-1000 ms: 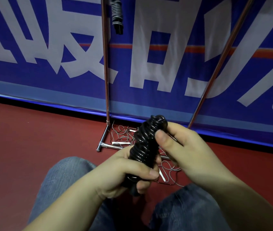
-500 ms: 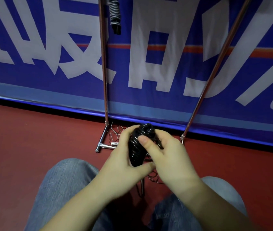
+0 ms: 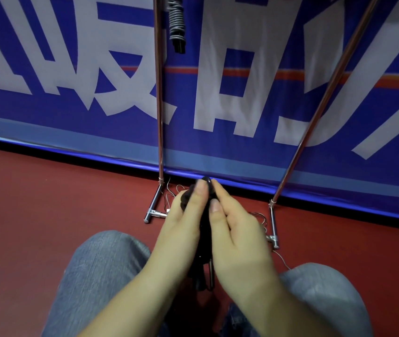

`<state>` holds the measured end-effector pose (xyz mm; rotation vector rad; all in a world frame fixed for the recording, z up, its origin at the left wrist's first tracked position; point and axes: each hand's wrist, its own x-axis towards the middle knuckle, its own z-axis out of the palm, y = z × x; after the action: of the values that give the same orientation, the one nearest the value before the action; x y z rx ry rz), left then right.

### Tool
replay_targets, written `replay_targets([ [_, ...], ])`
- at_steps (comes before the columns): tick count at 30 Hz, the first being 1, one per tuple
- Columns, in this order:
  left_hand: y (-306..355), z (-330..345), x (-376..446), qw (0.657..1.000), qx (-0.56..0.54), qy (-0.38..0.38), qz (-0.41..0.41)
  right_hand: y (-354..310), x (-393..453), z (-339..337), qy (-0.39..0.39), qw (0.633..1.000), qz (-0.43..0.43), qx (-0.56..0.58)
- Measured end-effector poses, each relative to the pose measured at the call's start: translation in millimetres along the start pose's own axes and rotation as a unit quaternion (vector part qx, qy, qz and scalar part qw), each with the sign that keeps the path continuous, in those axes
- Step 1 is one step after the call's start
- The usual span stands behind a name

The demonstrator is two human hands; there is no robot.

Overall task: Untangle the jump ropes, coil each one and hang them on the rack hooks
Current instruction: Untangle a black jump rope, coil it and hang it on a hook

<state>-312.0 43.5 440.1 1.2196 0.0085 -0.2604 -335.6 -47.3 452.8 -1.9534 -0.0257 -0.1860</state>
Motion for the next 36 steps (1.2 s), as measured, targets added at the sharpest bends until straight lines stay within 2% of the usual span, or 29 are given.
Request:
replay_targets([
  [3,7,1,-3,0.994,-0.101,-0.015,-0.041,-6,-2,-1,-0.023,1.0,-0.003,0.013],
  [5,12,2,0,0.991,-0.126,-0.003,-0.034,-9,-1,-6,-0.04,0.999,-0.001,0.018],
  [9,17,-4,5,0.994,-0.103,-0.002,0.022,-20,2,-20,-0.059,0.997,-0.008,0.045],
  [17,21,-6,-2,0.991,-0.122,-0.055,0.02,-29,10,-34,-0.055,0.996,-0.039,0.052],
  [28,23,-9,2,0.995,-0.061,-0.074,0.019,-34,18,-39,-0.058,0.984,0.034,0.164],
  [36,23,8,-1,0.999,-0.025,-0.036,-0.004,-23,14,-40,-0.004,0.994,0.029,0.108],
])
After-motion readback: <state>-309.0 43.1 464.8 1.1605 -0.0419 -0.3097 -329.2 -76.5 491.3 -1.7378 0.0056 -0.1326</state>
